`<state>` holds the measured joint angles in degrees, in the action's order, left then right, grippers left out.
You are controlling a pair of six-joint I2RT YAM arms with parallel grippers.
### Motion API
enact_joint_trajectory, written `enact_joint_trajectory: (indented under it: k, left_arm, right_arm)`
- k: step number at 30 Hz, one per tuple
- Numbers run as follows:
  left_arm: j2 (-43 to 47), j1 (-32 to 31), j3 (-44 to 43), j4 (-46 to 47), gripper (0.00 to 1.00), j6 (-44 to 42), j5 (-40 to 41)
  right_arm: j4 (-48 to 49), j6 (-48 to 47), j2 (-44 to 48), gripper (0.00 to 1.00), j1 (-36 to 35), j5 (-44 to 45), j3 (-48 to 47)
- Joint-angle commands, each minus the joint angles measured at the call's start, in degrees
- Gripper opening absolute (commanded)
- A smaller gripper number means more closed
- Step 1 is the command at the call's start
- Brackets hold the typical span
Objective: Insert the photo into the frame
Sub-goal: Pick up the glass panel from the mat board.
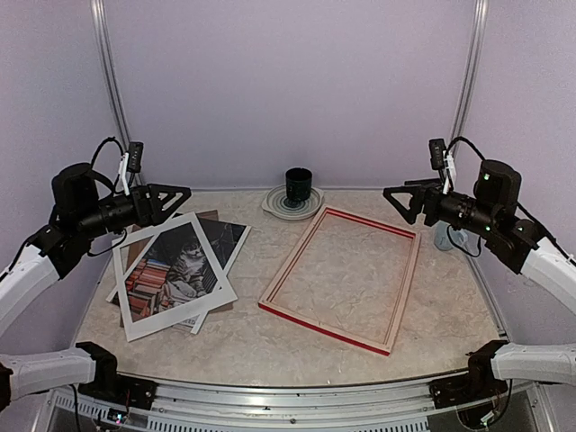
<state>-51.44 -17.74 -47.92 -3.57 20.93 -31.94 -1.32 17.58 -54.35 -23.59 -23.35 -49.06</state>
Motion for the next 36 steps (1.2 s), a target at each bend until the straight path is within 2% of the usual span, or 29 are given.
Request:
enact_joint_trajectory:
  k: [1,3,5,9,13,22,30,34,36]
  left_arm:
    - [0.0,-0.3,0.4,-0.9,0.99,-0.9,1.1]
    - [0.0,-0.3,0.8,-1.3,0.99,-0.9,2.7]
    - [-0.1,-0.3,1.5,-1.9,0.99,-0.3,7.6]
    - [-0.9,-0.3,2.7,-3.3,0.99,0.5,13.6]
    - [-2.4,-0.3,3.8,-4.2,0.99,2.6,17.1]
    - [-2.4,-0.3,7.8,-2.2,0.99,8.6,22.8]
    - [-1.3,-0.3,10.7,-4.4,0.99,11.9,28.2]
    - [-0.9,-0.3,12.0,-4.6,0.99,12.7,29.0]
    - [-0.8,-0.3,12.6,-4.6,0.99,13.3,29.5]
  right_arm:
    - [1.2,-1.4,0.1,0.99,-0.4,-0.2,0.0]
    - [1.1,-4.0,0.0,0.99,-0.4,-1.9,0.3]
    - [1.1,-7.6,-0.2,0.99,-0.4,-4.3,0.7]
    - [0.9,-9.6,-1.3,0.99,-0.3,-3.8,0.6]
    - [-3.6,-9.4,-4.9,0.99,-0.3,-2.8,-1.9]
    - [-11.1,0.6,-15.9,0.99,-0.4,1.5,-7.0]
    - [-7.6,11.0,-15.3,0.99,-0.1,9.3,-3.1]
    - [-12.8,11.3,-22.0,0.99,3.8,-0.9,-7.7]
    - [-16.2,10.1,-25.2,0.99,4.1,-0.4,-9.6]
